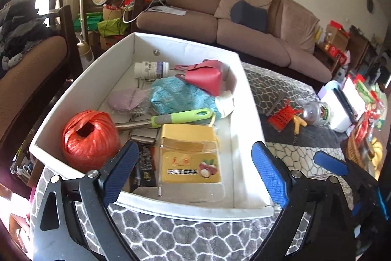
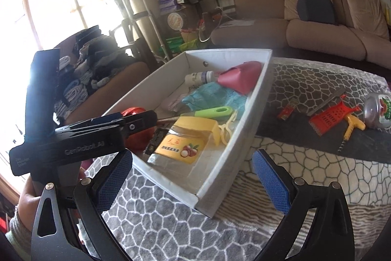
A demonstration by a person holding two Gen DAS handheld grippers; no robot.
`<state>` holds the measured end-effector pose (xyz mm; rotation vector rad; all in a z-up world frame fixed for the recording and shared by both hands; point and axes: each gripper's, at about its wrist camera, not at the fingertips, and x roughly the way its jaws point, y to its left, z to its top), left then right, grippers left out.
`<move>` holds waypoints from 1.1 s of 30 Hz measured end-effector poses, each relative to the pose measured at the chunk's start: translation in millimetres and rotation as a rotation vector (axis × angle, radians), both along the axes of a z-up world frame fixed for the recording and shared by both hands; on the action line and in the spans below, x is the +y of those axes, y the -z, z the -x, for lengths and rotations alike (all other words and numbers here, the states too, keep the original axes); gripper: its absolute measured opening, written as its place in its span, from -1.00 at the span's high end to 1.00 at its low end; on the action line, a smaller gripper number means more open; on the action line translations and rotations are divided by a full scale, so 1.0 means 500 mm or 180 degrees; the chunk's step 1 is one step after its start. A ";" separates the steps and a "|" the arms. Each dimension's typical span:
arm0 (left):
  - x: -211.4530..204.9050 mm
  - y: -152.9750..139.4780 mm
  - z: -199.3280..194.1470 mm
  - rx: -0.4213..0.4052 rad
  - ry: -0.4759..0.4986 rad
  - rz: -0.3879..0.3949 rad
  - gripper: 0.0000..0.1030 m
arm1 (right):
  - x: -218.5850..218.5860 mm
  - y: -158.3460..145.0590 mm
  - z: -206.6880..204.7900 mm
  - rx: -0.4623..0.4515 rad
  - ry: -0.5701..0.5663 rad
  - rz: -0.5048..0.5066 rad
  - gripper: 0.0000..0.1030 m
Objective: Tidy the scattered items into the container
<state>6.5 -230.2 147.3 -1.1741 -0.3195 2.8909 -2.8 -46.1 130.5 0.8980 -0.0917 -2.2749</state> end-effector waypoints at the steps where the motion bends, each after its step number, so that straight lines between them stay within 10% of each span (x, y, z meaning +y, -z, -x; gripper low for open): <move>1: 0.020 -0.002 0.002 0.0007 0.0065 0.0046 -0.83 | 0.023 0.000 0.008 -0.0002 0.0090 0.0017 -0.96; 16: 0.252 0.010 0.015 0.0022 0.0607 0.0463 -0.87 | 0.309 0.008 0.059 -0.0115 0.1047 0.0056 -0.96; 33: 0.452 0.120 0.043 -0.0266 0.0766 0.0332 -1.00 | 0.469 0.129 0.060 -0.0187 0.1626 -0.0934 -1.00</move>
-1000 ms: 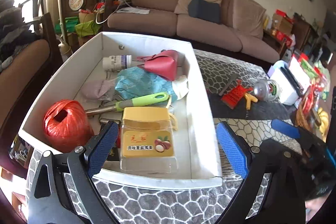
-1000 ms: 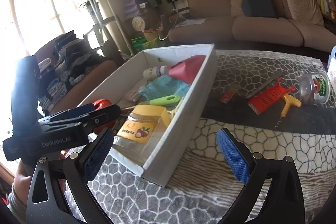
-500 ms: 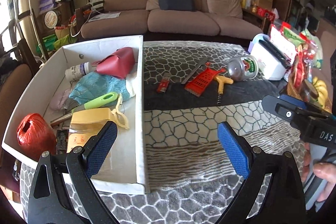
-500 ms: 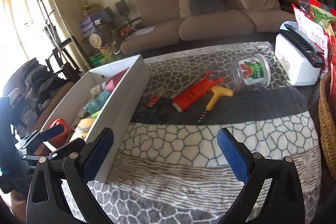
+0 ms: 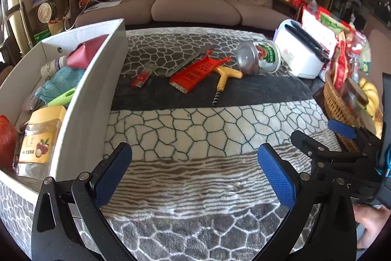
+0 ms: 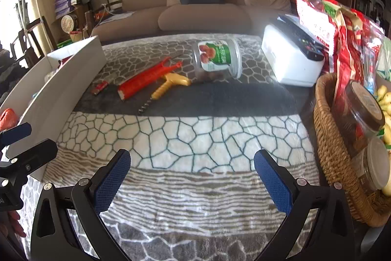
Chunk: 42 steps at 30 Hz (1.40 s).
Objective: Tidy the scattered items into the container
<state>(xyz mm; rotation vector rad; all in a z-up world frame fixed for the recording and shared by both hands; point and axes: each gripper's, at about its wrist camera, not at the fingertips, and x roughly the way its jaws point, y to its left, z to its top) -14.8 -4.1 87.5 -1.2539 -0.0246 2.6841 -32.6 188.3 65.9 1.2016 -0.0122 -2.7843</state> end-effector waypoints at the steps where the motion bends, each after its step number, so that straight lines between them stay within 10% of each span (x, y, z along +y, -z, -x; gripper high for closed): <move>1: 0.007 0.014 0.003 -0.0048 -0.0001 0.0016 -1.00 | 0.006 0.011 0.003 -0.0042 0.0012 0.0001 -1.00; 16: 0.022 0.163 0.047 -0.0433 -0.0128 0.0129 -1.00 | 0.011 0.122 0.032 -0.0370 0.0202 0.0078 -1.00; 42: 0.030 0.172 0.053 -0.0295 -0.0106 0.0255 -1.00 | 0.000 0.144 0.035 -0.0367 0.0247 -0.0196 -1.00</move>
